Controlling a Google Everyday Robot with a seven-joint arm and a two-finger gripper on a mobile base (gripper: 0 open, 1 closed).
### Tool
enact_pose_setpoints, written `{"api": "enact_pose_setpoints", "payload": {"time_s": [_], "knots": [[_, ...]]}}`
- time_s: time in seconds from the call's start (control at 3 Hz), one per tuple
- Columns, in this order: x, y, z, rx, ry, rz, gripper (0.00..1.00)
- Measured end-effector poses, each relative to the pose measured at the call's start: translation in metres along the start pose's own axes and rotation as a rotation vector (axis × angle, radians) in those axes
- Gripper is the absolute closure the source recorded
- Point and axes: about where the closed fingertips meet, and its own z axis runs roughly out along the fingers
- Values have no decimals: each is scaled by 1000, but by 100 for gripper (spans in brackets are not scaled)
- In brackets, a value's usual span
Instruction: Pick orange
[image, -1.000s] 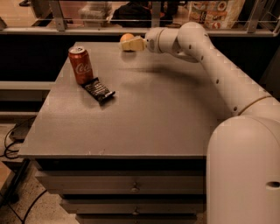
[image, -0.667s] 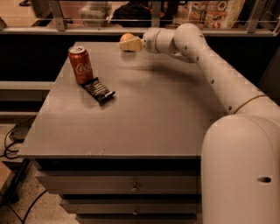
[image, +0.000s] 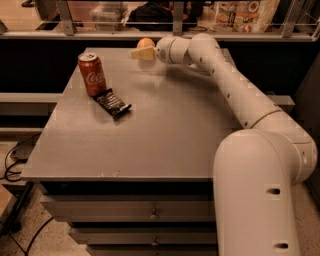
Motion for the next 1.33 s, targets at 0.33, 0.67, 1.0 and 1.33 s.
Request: {"api": "enact_pose_setpoints", "payload": {"time_s": [0.33,0.67,1.0,1.33], "knots": [[8,0,21,0,10,10,4],[11,-1,29,3,16,15,26],[10,0,33,7,20,12,50],[6,-2,32,19,18,6,73]]}}
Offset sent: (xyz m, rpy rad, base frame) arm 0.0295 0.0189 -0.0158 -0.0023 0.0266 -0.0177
